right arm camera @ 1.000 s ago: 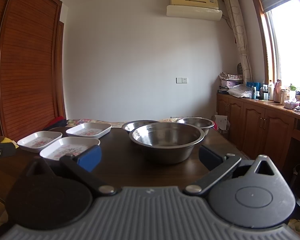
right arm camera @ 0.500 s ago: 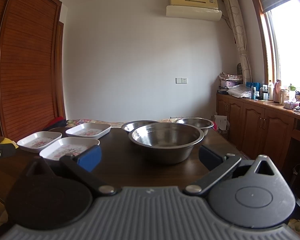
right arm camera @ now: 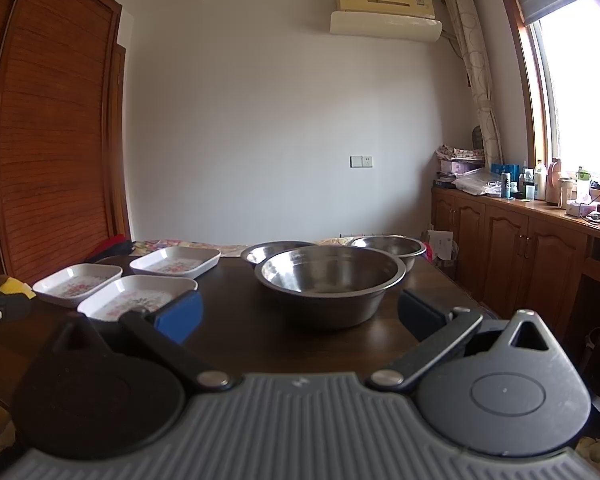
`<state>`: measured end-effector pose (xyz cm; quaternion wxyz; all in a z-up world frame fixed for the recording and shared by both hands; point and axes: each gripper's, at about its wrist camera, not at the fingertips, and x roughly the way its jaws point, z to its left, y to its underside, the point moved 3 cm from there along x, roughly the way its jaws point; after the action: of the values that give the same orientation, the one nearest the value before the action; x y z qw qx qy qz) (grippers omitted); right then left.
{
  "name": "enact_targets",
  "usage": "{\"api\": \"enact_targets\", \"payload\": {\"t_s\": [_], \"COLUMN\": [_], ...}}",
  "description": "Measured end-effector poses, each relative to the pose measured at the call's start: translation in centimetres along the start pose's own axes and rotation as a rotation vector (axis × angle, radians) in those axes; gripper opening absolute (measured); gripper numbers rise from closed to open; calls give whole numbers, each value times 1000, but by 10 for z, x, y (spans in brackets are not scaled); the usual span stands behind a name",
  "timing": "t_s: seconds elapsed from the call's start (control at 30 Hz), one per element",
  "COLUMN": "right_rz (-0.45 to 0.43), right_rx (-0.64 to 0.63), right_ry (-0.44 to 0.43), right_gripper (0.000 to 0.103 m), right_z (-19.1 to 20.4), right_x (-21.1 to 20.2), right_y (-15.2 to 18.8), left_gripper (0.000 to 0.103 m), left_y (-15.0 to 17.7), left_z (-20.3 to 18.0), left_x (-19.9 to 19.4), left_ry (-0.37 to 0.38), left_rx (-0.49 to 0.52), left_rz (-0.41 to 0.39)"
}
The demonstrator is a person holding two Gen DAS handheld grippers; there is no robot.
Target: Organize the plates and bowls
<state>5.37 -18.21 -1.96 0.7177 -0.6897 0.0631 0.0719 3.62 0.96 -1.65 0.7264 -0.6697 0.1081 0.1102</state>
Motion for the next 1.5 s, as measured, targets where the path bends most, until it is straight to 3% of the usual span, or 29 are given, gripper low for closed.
{"api": "enact_targets", "payload": {"t_s": [0.43, 1.07, 1.17, 1.3, 1.5], "right_rz": [40, 179, 207, 262, 345], "right_rx": [-58, -108, -118, -117, -108], "right_ry": [-72, -359, -378, -412, -441], "right_gripper": [103, 102, 90, 84, 70], "right_z": [22, 71, 76, 81, 84], "right_x": [14, 74, 85, 103, 131], "right_y": [0, -28, -28, -25, -23], "left_gripper": [103, 103, 103, 88, 77], "left_y": [4, -34, -35, -34, -38], "left_z": [11, 38, 40, 41, 47], "left_x": [26, 84, 97, 115, 134], "left_ry": [5, 97, 115, 138, 155], "left_rx": [43, 39, 31, 24, 16], "left_rz": [71, 134, 159, 194, 221]}}
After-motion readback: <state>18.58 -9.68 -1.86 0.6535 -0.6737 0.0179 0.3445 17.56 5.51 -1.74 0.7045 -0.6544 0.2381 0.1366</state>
